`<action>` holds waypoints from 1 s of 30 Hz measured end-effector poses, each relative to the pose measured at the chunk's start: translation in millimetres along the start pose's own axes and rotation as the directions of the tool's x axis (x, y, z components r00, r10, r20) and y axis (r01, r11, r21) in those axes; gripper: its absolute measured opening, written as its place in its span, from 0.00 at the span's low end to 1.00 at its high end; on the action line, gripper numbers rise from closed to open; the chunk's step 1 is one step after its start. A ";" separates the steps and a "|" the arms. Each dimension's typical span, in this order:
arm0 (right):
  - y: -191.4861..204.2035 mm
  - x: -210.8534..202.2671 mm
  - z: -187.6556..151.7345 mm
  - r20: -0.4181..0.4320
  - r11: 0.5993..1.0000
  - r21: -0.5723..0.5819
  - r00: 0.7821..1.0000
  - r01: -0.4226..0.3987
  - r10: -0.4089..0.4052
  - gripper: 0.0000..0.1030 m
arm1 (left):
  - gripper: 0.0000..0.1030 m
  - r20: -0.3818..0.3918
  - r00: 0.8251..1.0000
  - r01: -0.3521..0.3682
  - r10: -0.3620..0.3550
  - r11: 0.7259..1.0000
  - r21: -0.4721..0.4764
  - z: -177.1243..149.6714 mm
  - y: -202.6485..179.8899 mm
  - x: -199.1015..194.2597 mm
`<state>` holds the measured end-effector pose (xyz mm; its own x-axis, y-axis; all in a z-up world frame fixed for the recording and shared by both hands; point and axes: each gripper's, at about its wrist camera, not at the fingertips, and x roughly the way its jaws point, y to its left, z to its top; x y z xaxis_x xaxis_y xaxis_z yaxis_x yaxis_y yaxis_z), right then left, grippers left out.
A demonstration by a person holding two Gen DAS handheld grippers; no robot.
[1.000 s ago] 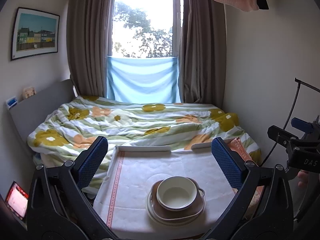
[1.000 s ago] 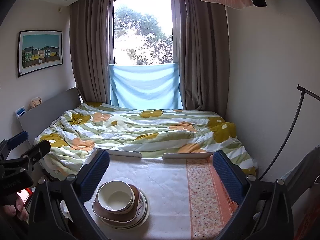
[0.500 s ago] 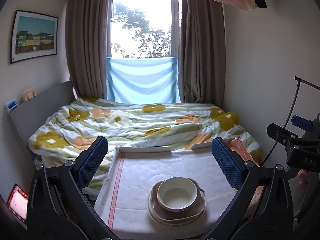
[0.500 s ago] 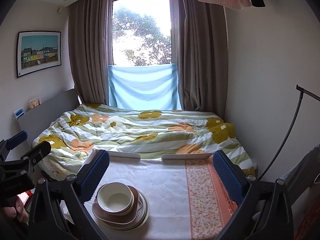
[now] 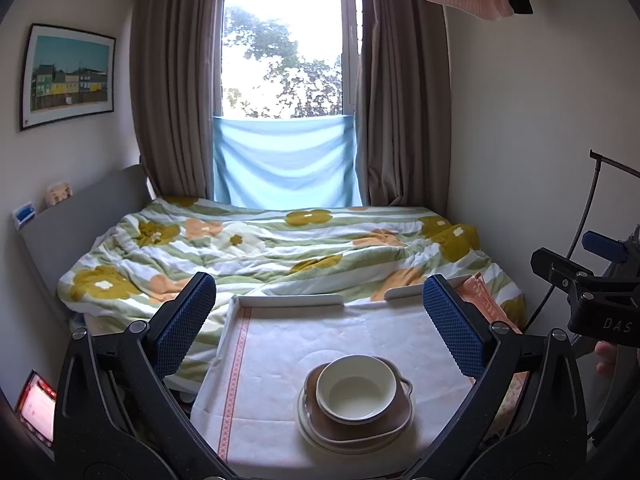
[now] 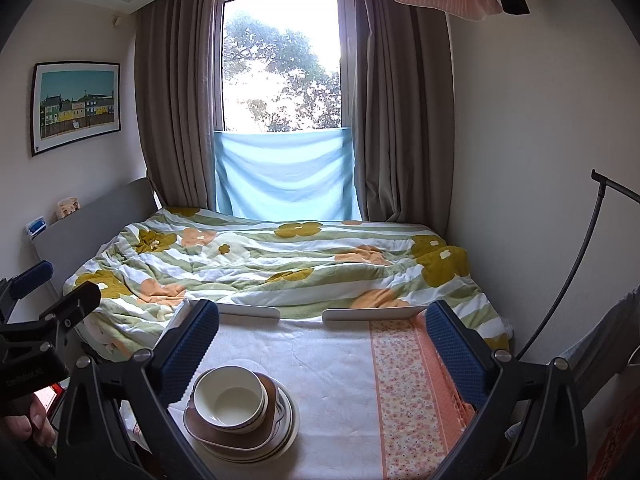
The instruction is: Organize plates and bowls
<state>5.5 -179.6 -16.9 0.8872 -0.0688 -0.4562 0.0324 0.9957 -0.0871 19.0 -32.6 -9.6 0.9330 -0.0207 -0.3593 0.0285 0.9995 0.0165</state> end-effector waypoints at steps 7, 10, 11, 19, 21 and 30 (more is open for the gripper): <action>-0.3 0.7 0.4 -0.001 1.000 0.000 1.000 0.000 0.000 1.00 | 1.00 -0.001 1.000 0.000 0.000 1.000 0.001 2.3 2.4 0.3; -0.2 0.4 0.4 0.001 1.000 0.001 1.000 -0.002 0.002 1.00 | 1.00 -0.001 1.000 0.002 -0.002 1.000 0.001 2.7 2.5 0.6; -0.3 0.6 0.5 0.001 1.000 0.000 1.000 0.000 0.000 1.00 | 1.00 -0.001 1.000 0.001 -0.001 1.000 0.001 2.6 2.6 0.5; -0.7 0.0 0.0 0.003 1.000 0.002 1.000 0.001 -0.001 1.00 | 1.00 0.002 1.000 -0.005 0.005 1.000 0.000 4.1 7.1 -2.4; -0.5 -0.3 -0.3 0.002 1.000 0.002 1.000 0.003 -0.003 1.00 | 1.00 0.002 1.000 -0.001 0.001 1.000 -0.003 3.8 7.4 -3.0; -0.6 -0.7 -0.8 0.003 1.000 0.004 1.000 0.004 -0.004 1.00 | 1.00 0.013 1.000 -0.009 0.009 1.000 -0.001 1.5 8.1 -7.8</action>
<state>4.4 -180.3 -17.2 0.8884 -0.0723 -0.4533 0.0374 0.9956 -0.0855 12.4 -24.4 -5.3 0.9377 -0.0123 -0.3473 0.0200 0.9996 0.0188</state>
